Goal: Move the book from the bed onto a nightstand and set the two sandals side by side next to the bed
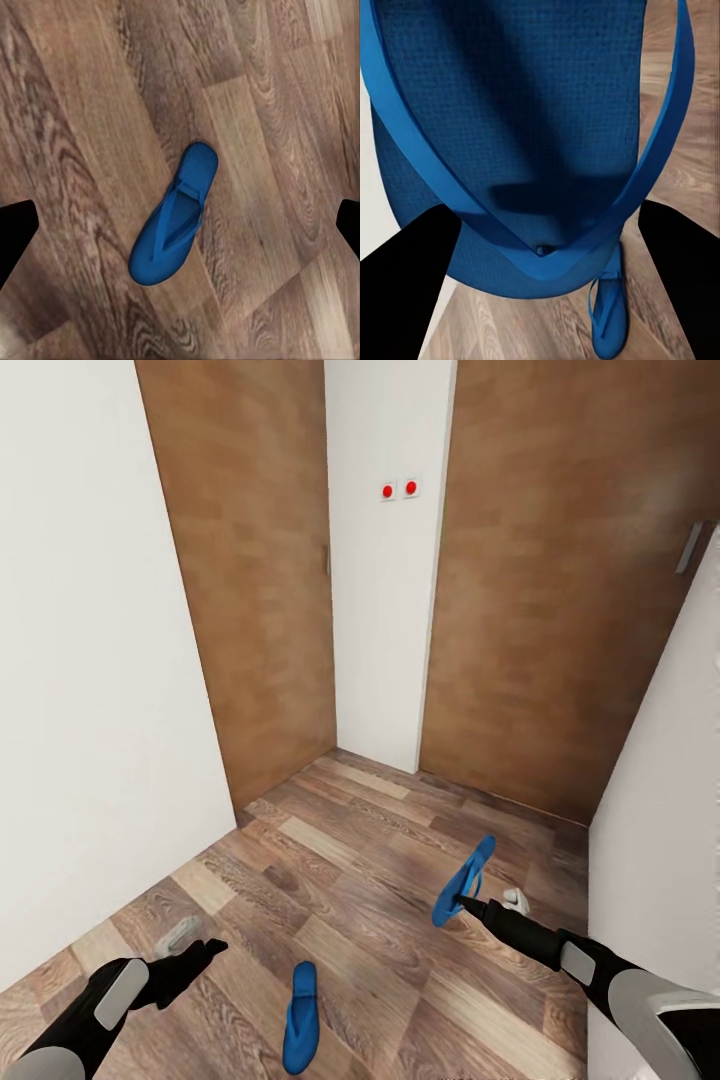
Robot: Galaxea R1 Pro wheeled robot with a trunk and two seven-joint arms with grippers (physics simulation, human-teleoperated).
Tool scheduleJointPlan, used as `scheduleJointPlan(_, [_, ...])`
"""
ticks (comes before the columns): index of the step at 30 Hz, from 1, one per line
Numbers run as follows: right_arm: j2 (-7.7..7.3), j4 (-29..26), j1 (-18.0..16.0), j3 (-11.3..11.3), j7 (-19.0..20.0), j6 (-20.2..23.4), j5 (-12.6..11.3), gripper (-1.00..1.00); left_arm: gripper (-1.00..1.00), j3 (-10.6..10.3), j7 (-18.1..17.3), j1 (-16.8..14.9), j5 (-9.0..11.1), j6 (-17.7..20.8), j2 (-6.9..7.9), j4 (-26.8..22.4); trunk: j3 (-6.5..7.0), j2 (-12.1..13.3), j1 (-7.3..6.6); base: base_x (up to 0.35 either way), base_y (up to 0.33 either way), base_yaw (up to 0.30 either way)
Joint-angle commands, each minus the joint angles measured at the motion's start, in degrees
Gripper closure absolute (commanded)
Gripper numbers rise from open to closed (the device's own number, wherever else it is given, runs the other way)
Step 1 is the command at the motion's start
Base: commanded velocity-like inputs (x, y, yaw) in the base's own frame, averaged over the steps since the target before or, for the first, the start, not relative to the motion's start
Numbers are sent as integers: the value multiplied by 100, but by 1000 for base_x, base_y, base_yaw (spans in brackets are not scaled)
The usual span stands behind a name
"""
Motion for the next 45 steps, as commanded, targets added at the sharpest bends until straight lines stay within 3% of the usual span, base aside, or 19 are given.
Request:
scheduleJointPlan(1, [0,8,-6,41,20,45,-62,100,-100,29,-18,-1,-4,38,-2,-4,-6,-2,-1,0,0,-129])
scheduleJointPlan(29, [0,8,-6,31,27,50,-62,100,-100,21,-18,-2,-4,30,-11,1,-6,-2,-1,0,0,-15])
scheduleJointPlan(45, [0,8,-6,40,20,53,-62,100,-100,20,-18,-1,-4,12,-11,5,-6,-2,-1,0,0,-195])
